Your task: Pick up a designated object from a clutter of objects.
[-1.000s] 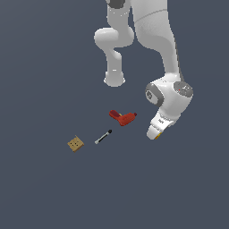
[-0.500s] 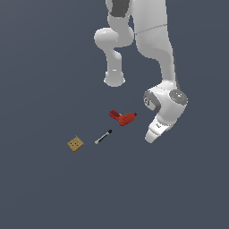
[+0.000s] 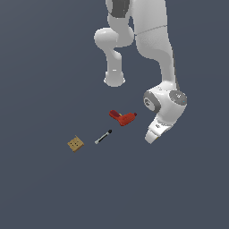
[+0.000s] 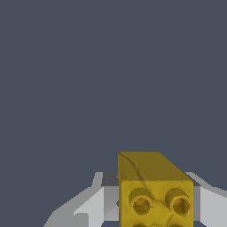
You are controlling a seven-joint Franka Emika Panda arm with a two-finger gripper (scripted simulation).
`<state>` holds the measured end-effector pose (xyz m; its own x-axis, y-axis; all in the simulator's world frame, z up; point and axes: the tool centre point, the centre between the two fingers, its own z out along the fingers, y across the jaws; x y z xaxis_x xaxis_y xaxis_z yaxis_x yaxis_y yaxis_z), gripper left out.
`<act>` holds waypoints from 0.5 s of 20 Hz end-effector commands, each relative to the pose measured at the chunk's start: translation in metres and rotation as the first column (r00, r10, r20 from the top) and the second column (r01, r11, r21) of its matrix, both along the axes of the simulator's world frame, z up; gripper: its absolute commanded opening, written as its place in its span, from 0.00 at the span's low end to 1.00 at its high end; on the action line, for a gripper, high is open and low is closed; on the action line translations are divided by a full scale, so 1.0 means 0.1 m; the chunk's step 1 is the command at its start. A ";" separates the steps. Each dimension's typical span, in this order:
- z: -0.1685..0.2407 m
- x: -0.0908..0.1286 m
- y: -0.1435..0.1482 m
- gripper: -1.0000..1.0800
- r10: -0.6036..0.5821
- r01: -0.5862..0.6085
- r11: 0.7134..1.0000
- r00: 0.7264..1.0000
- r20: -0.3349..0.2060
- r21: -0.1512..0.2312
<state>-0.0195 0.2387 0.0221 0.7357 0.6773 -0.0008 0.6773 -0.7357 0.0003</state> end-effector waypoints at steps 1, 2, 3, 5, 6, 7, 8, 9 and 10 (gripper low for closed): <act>0.00 0.00 0.00 0.00 0.001 -0.001 1.000 1.000 0.000 0.000; 0.00 0.00 0.00 0.00 0.001 -0.001 1.000 1.000 0.000 0.000; 0.00 0.00 0.00 0.00 0.001 -0.001 1.000 1.000 0.000 0.000; 0.02 0.00 -0.01 0.00 0.001 -0.001 1.000 1.000 0.000 0.000; 0.04 0.00 -0.02 0.00 0.001 -0.001 1.000 1.000 0.000 0.000; 0.06 -0.01 -0.03 0.00 0.001 -0.001 1.000 1.000 0.000 0.000; 0.08 -0.01 -0.05 0.00 0.000 0.000 1.000 1.000 0.000 0.000; 0.11 -0.01 -0.07 0.00 0.000 0.000 1.000 1.000 0.000 0.000; 0.14 -0.01 -0.09 0.00 0.000 0.000 1.000 1.000 0.000 0.000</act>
<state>-0.0208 0.2327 0.0316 0.7350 0.6780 -0.0016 0.6780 -0.7350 -0.0001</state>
